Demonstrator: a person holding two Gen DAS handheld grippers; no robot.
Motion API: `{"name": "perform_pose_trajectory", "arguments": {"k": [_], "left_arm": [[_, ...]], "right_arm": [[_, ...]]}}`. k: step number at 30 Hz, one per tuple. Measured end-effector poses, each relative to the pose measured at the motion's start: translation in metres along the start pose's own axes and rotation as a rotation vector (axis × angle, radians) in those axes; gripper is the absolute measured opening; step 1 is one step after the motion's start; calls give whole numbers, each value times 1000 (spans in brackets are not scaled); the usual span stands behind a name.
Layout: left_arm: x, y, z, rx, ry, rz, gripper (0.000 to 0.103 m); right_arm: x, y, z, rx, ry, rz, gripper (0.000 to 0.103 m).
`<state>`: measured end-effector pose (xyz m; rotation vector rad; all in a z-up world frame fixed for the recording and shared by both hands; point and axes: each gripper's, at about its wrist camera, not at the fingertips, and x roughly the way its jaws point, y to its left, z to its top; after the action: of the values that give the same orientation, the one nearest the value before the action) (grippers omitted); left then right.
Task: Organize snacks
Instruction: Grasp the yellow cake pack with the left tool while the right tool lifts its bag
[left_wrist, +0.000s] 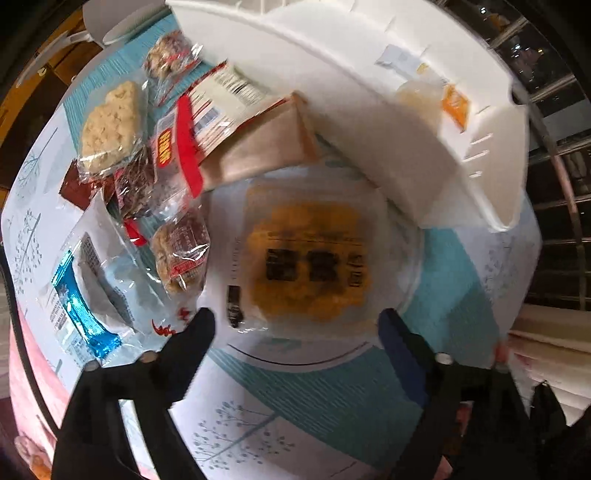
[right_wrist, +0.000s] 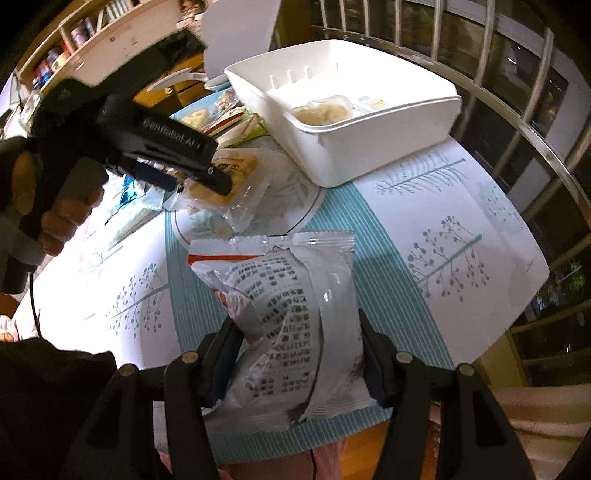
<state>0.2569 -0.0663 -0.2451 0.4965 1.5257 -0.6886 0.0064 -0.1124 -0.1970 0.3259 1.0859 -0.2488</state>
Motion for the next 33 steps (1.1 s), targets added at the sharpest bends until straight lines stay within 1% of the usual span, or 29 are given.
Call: {"name": "perform_pose_trajectory", "arguments": {"k": [2, 4, 7, 10, 14, 17, 20, 25, 26, 27, 28, 29, 31, 33], "left_arm": [[4, 3, 2, -2, 19, 4, 92], [8, 3, 6, 4, 23, -14, 97], [15, 3, 12, 5, 43, -4, 102], [19, 3, 18, -8, 43, -8, 102], [24, 1, 25, -7, 33, 42, 103], [25, 0, 26, -5, 28, 64, 103], [26, -4, 28, -15, 22, 77, 103], [31, -15, 36, -61, -6, 95, 103], [31, -14, 36, -78, -10, 101, 102], [30, -21, 26, -96, -12, 104, 96], [30, -22, 25, -117, -15, 114, 91], [29, -25, 17, -124, -21, 125, 89], [26, -27, 13, -139, -29, 139, 82], [20, -27, 8, -196, -34, 130, 79]], "right_arm": [[-2, -2, -1, 14, -5, -3, 58], [-6, -4, -1, 19, -11, -14, 58], [-9, -10, 0, 39, -8, -28, 58], [-12, -17, 4, 57, -5, -29, 58], [-18, -27, 14, 57, -12, -26, 58], [-17, -36, 24, 58, -4, -19, 58], [-16, -45, 37, 39, 14, -1, 58], [-19, -58, 61, -49, 47, 74, 58], [-21, -60, 68, -68, 50, 91, 58], [-22, -62, 75, -80, 54, 105, 59], [-23, -65, 83, -102, 55, 124, 59], [-24, -68, 89, -123, 55, 135, 59], [-25, -71, 100, -161, 51, 146, 59], [-23, -78, 114, -194, 54, 159, 59]]}}
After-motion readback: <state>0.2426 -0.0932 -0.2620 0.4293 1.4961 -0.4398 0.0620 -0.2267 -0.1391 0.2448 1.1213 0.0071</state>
